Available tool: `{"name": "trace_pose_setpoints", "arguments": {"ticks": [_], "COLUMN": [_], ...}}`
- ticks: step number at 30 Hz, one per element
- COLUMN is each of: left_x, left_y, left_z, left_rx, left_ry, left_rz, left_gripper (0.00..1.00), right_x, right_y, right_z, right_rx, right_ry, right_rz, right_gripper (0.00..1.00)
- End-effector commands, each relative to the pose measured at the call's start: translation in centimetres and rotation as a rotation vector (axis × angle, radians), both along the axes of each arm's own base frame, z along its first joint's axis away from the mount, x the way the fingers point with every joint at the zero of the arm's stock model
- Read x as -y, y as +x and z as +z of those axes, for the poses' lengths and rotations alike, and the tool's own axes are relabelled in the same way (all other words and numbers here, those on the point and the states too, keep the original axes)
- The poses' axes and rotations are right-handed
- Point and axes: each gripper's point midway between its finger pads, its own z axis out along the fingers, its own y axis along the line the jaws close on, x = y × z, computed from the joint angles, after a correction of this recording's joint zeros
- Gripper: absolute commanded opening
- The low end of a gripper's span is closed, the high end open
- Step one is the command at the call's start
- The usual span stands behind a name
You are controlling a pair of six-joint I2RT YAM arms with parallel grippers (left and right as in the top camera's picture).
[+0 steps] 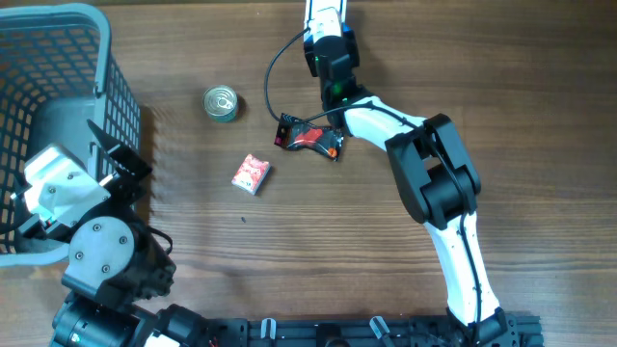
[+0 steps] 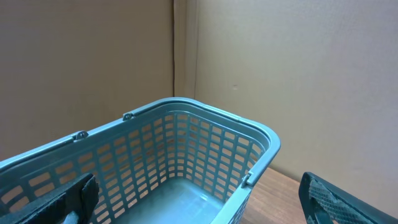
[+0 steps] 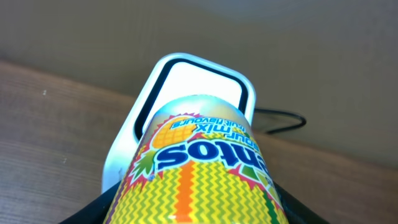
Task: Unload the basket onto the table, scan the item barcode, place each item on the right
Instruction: 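Hold the yellow bottle's barcode under the white scanner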
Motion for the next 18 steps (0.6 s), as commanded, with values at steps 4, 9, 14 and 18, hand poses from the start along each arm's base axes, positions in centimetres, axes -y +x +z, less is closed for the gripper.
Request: {"name": "trace_pose_setpoints", "arguments": {"ticks": [4, 9, 14, 18], "left_x": [-0.4, -0.4, -0.4, -0.4], "left_y": [-0.4, -0.4, -0.4, -0.4], "left_z": [0.0, 0.0, 0.0, -0.3], "left_rx": [-0.014, -0.016, -0.018, -0.036], "left_ry": [0.008, 0.009, 0.01, 0.018], "left_rz": [0.021, 0.021, 0.02, 0.02], "left_gripper": [1.0, 1.0, 1.0, 1.0], "right_x": [2.3, 4.3, 7.7, 12.3], "right_y": [-0.5, -2.0, -3.7, -4.7], "right_z": [10.5, 13.7, 15.5, 15.0], "right_rx": [0.106, 0.083, 0.043, -0.035], "right_ry": [0.023, 0.024, -0.017, 0.037], "right_rz": [-0.108, -0.181, -0.297, -0.421], "right_gripper": [0.45, 0.43, 0.43, 0.45]}}
